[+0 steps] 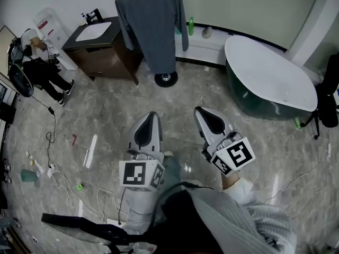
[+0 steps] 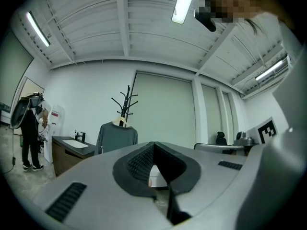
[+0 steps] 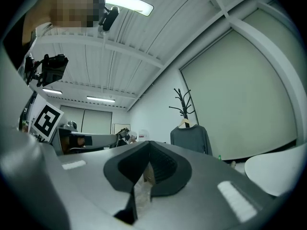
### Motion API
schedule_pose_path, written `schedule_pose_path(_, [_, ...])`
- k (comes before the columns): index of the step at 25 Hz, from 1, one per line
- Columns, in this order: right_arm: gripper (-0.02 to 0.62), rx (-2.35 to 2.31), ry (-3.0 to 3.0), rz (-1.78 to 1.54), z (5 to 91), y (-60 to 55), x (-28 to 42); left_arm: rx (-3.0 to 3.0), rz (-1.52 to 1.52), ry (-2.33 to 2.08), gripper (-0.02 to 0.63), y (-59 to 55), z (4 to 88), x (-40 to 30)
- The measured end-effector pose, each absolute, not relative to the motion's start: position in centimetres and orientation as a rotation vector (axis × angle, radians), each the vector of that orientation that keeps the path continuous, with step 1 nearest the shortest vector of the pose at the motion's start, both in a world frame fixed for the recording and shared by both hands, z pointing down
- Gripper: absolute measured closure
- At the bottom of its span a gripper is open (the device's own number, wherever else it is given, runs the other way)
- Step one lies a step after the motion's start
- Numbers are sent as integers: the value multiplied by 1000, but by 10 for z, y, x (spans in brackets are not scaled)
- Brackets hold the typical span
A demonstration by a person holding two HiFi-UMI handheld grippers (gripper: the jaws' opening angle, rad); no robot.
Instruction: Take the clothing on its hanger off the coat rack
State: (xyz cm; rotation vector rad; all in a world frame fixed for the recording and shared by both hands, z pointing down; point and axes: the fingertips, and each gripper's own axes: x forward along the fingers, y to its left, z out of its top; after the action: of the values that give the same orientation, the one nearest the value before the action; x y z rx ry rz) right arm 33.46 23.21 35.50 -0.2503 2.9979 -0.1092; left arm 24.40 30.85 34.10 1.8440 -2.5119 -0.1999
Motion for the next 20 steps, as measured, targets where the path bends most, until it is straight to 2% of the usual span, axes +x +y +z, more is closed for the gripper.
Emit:
schedule_pose_path(9, [592, -322, 2959, -57, 330, 139, 157, 1964, -144, -2489, 603, 212, 313, 68])
schedule_pose_path(20, [592, -393, 3028, -127, 379, 4, 13, 1900, -138, -2440, 603, 90, 363, -90])
